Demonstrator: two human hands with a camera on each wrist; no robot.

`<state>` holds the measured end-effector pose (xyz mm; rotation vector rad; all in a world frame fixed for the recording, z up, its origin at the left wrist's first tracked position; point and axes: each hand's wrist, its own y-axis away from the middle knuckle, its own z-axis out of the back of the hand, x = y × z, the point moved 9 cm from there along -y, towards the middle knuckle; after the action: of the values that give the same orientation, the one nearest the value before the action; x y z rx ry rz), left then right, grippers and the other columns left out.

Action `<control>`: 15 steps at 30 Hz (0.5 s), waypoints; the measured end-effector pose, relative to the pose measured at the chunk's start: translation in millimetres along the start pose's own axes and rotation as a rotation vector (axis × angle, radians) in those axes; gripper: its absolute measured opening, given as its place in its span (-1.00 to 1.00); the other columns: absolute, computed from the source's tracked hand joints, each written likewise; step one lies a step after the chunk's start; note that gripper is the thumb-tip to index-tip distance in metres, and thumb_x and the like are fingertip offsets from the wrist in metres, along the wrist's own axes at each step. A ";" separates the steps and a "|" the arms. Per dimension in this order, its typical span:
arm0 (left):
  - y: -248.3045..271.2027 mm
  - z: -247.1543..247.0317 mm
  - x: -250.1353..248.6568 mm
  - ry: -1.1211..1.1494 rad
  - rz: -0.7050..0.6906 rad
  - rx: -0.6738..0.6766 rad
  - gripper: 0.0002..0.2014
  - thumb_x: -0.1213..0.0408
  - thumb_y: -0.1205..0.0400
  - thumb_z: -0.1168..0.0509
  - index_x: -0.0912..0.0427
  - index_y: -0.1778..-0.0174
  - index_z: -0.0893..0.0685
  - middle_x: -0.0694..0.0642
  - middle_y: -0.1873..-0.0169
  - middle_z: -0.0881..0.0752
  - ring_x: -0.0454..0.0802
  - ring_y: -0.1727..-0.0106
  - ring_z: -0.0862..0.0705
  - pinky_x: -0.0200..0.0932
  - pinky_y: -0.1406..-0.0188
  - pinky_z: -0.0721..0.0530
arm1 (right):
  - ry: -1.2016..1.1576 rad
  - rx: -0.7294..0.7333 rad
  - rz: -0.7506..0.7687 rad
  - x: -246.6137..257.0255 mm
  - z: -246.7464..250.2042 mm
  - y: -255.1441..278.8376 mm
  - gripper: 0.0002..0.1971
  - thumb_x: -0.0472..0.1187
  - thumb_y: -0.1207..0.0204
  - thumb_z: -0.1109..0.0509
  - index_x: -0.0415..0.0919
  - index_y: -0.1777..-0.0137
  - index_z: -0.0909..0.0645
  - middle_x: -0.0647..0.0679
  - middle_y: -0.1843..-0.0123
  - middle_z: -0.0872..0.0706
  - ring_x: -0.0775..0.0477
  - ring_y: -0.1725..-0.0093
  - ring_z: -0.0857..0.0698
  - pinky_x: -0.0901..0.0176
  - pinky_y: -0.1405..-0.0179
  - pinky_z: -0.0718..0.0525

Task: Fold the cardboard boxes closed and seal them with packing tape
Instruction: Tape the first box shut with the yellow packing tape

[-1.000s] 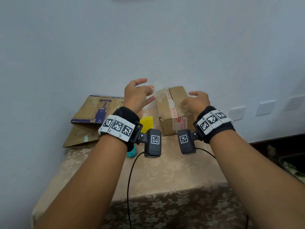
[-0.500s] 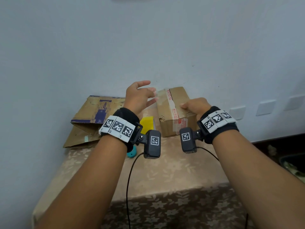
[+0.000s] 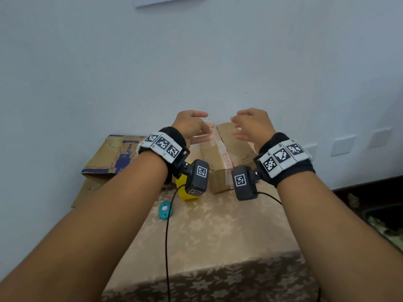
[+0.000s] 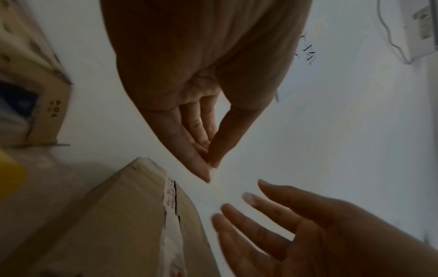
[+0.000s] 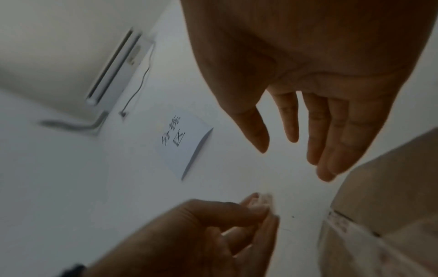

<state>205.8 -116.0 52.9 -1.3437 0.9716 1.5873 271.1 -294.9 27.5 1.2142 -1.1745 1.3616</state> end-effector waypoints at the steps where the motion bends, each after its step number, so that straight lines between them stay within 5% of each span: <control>1: -3.3 -1.5 1.6 0.021 0.013 0.001 -0.51 0.78 -0.56 -0.30 0.25 -0.33 -0.62 0.29 -0.05 -0.81 0.11 -0.07 -0.83 -0.03 0.09 -0.88 | -0.053 0.056 -0.041 -2.9 -5.9 0.4 -0.51 -0.18 -0.59 -0.55 -0.17 -0.49 -0.54 -0.20 -0.29 -0.71 -0.15 -0.05 -0.83 -0.08 -0.22 -0.82; 8: -17.0 -6.5 10.3 0.026 0.040 0.007 -0.52 0.77 -0.55 -0.31 0.22 -0.29 -0.64 0.28 -0.05 -0.81 0.11 -0.02 -0.84 -0.10 0.19 -0.86 | -0.158 0.142 -0.078 -17.2 -23.3 1.5 -0.33 -0.47 -0.48 -0.53 -0.11 -0.56 -0.46 -0.20 -0.20 -0.72 -0.16 0.04 -0.88 0.10 0.09 -0.87; 11: -19.4 -7.8 10.0 -0.010 0.031 0.006 -0.52 0.77 -0.55 -0.32 0.22 -0.29 -0.64 0.28 -0.04 -0.80 0.12 -0.04 -0.83 -0.09 0.19 -0.86 | -0.074 0.100 -0.051 -18.7 -21.6 -3.9 -0.28 -0.56 -0.37 -0.52 -0.03 -0.49 -0.54 -0.29 -0.30 -0.68 -0.12 0.10 -0.83 0.28 0.43 -0.72; 13: -21.7 -8.9 9.1 -0.053 0.019 0.003 -0.52 0.75 -0.54 -0.35 0.22 -0.29 -0.63 0.28 -0.06 -0.79 0.12 -0.06 -0.83 -0.07 0.18 -0.87 | -0.019 0.080 -0.035 -19.4 -20.6 -4.8 -0.28 -0.54 -0.32 -0.56 0.02 -0.43 -0.57 -0.27 -0.33 -0.67 -0.17 -0.02 -0.83 0.22 0.35 -0.75; 15: -25.7 -9.8 8.6 -0.129 0.009 -0.011 -0.53 0.72 -0.53 -0.39 0.22 -0.28 -0.63 0.27 -0.07 -0.79 0.09 -0.03 -0.82 -0.04 0.17 -0.88 | 0.032 0.049 -0.032 -20.1 -17.8 -5.1 -0.29 -0.50 -0.28 -0.61 0.04 -0.39 -0.58 -0.22 -0.35 -0.67 -0.21 -0.14 -0.80 0.01 0.06 -0.85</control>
<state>232.4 -114.7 41.9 -1.2294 0.8936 1.6664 275.9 -277.6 6.9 1.2369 -1.1009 1.3881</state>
